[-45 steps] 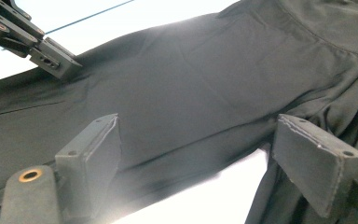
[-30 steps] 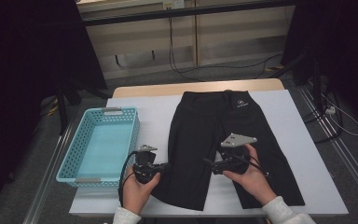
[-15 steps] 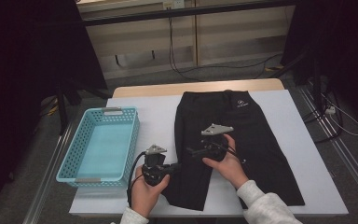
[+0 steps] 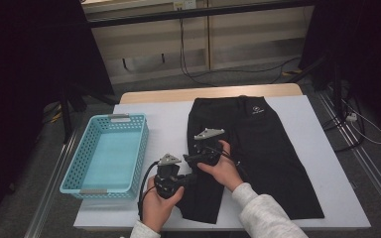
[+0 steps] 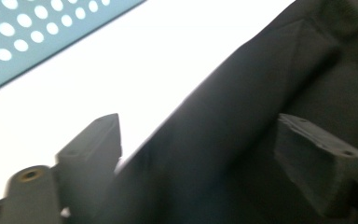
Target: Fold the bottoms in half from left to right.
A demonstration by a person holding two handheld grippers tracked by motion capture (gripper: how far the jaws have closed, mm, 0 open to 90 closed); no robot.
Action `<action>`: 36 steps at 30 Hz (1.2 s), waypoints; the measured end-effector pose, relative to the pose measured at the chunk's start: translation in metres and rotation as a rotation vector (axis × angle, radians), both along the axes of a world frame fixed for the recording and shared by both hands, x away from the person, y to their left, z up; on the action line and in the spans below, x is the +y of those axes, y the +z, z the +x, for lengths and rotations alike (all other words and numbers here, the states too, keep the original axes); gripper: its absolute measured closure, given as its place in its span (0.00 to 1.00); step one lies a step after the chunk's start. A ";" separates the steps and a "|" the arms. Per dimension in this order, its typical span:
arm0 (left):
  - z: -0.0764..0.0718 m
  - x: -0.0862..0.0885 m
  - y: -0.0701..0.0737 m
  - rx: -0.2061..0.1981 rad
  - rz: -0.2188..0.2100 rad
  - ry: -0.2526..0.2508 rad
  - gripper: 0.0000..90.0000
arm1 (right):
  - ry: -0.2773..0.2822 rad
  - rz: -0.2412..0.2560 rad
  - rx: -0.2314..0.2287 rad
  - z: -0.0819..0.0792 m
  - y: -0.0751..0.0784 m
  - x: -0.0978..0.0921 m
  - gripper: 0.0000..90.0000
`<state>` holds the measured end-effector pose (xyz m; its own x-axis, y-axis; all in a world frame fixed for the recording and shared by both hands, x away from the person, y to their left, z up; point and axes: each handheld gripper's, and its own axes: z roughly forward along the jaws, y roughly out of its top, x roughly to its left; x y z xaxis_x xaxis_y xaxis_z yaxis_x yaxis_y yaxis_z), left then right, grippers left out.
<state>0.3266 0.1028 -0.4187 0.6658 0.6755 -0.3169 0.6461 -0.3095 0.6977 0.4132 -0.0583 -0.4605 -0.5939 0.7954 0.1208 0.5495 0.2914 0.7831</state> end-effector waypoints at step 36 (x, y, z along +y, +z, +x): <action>0.001 -0.023 -0.010 0.036 -0.035 -0.088 0.99 | -0.021 -0.166 -0.150 0.008 0.017 -0.048 0.51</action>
<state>0.3272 0.0796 -0.4283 0.7103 0.6027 -0.3636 0.6418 -0.3424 0.6862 0.4213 -0.1066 -0.4433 -0.5787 0.8092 -0.1012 0.4379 0.4130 0.7986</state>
